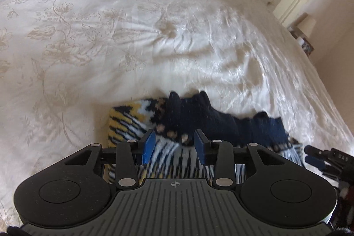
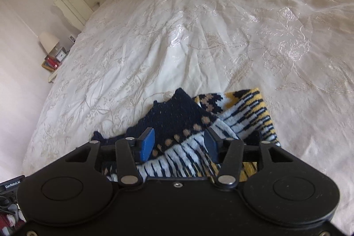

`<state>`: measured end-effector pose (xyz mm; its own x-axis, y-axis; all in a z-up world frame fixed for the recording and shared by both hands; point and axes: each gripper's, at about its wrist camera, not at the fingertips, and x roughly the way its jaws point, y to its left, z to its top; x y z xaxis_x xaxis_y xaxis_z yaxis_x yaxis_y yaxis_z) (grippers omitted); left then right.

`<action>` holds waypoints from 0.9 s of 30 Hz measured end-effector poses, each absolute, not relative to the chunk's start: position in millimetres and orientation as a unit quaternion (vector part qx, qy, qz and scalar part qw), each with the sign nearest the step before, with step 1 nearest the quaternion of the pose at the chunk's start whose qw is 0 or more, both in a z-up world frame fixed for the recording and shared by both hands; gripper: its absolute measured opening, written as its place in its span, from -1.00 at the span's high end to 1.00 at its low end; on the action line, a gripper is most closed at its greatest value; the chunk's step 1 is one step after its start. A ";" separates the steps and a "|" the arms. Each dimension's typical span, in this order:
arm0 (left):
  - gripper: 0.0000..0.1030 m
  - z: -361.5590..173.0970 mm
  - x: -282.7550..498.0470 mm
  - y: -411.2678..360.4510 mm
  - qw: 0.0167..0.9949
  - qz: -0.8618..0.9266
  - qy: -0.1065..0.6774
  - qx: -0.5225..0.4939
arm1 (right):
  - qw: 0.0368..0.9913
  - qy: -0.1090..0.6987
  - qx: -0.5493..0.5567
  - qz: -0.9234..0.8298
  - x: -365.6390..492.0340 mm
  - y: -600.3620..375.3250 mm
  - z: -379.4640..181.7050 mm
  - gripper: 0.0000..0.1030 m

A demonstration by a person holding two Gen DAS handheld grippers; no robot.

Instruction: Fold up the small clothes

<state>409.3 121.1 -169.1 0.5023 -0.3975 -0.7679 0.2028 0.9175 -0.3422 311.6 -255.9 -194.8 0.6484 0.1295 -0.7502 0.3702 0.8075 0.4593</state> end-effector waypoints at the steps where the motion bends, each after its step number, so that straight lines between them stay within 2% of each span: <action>1: 0.27 -172.7 401.7 117.8 0.857 -0.179 0.474 -0.096 | 0.856 0.419 0.297 -0.068 306.3 -253.4 -195.7 -0.13; 13: 0.26 -222.7 344.4 82.1 0.818 -0.204 0.532 0.079 | 0.853 0.467 0.231 -0.033 245.7 -216.2 -199.8 -0.19; 27: 0.24 -193.4 328.6 88.6 0.833 -0.129 0.537 -0.014 | 0.866 0.464 0.185 -0.003 272.2 -272.0 -206.8 -0.22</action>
<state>328.6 88.6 -193.4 0.3898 -0.2306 -0.8915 0.2009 0.9661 -0.1621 272.2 -272.1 -206.8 0.5685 0.1671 -0.8055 0.1765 0.9316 0.3178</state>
